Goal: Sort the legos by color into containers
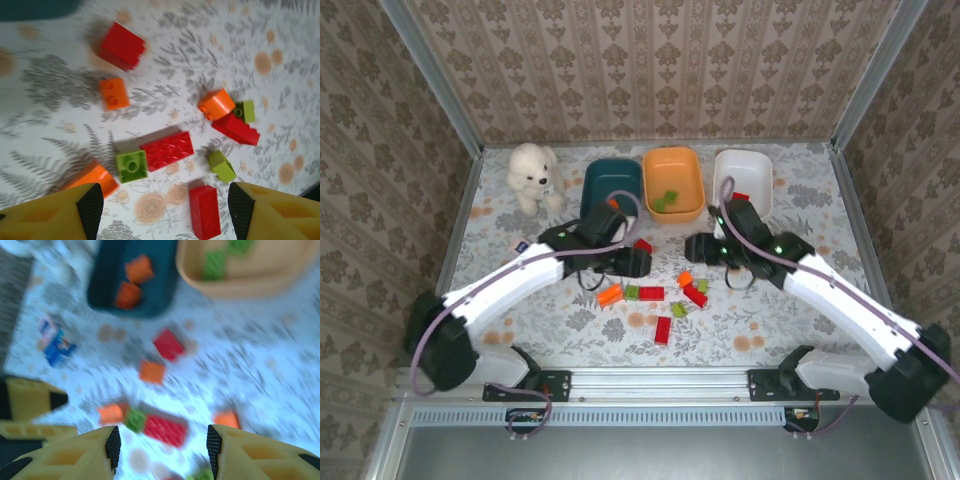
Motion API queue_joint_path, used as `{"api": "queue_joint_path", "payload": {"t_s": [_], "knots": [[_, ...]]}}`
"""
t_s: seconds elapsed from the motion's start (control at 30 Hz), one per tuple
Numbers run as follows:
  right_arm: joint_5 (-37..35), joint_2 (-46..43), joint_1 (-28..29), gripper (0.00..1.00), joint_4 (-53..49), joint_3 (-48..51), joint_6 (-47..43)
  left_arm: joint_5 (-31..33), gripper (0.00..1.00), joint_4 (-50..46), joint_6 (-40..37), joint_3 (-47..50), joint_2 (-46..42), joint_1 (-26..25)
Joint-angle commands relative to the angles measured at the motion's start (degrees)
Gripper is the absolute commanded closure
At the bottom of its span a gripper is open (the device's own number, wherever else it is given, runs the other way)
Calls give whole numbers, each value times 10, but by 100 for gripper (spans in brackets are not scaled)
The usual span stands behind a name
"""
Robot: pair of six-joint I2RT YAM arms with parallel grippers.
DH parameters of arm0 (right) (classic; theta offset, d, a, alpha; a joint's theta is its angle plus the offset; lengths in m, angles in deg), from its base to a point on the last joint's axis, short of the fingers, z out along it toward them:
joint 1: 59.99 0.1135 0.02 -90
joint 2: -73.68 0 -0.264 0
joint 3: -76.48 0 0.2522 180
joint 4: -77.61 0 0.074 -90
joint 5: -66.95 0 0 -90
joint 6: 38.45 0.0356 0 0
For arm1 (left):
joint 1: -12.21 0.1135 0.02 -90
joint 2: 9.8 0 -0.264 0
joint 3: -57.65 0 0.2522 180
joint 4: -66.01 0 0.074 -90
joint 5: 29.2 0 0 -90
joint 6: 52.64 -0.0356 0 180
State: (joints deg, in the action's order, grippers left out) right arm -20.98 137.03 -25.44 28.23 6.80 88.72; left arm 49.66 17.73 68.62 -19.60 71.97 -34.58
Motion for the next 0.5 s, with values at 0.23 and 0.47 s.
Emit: {"api": "queue_joint_path", "payload": {"t_s": [0.23,0.47], "knots": [[-64,-199,3,47,-159,52,81,41,28,-131,219,-236,266,-53],[-46,-231,3,46,-180,46,58,27,27,-158,391,-311,356,-80]]}}
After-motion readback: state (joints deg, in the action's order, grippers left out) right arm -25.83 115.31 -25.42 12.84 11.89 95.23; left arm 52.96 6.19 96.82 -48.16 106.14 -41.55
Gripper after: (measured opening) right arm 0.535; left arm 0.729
